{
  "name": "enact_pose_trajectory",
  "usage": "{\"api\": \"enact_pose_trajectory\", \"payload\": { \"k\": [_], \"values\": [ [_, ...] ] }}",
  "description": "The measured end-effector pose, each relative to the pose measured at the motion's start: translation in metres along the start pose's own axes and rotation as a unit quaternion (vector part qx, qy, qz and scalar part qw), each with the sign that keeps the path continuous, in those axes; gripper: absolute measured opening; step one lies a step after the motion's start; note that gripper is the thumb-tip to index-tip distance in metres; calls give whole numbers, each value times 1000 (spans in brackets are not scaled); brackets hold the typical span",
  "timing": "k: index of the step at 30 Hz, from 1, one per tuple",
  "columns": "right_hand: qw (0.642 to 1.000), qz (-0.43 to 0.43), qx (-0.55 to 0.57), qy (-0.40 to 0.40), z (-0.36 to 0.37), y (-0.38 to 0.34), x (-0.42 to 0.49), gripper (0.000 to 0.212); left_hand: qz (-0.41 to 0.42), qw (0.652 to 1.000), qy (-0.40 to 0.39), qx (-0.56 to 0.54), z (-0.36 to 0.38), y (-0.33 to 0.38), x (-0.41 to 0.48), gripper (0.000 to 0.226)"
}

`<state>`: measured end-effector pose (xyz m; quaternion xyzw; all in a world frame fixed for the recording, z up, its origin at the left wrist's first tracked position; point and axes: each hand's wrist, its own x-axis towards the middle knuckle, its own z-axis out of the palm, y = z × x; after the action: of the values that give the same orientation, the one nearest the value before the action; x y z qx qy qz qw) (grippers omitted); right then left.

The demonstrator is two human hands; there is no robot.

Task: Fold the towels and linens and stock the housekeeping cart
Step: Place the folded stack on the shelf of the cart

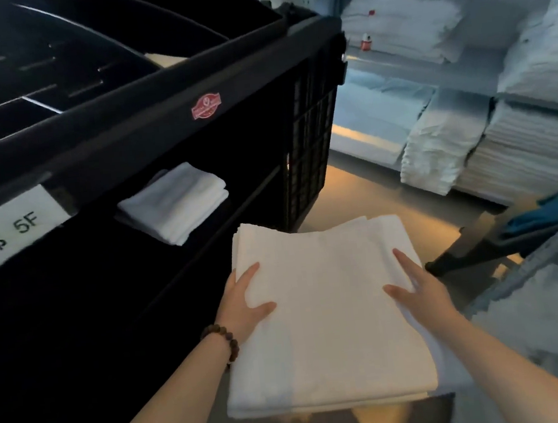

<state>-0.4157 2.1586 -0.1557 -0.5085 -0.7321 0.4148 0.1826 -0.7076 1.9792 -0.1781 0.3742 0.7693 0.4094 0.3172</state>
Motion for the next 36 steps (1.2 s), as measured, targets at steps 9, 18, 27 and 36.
{"api": "enact_pose_trajectory", "payload": {
  "k": [9,18,27,36],
  "values": [
    [989,-52,-1,-139,40,-24,118,69,-82,990,116,-7,-6,-20,29,81],
    [936,-173,-88,-292,86,-37,278,70,-175,941,290,3,29,-18,64,82],
    [881,-211,-122,-405,122,-43,339,71,-241,886,394,-32,76,-17,67,81],
    [868,-215,-150,-423,167,-20,352,71,-276,880,372,-101,85,-67,78,79]
  ]
}}
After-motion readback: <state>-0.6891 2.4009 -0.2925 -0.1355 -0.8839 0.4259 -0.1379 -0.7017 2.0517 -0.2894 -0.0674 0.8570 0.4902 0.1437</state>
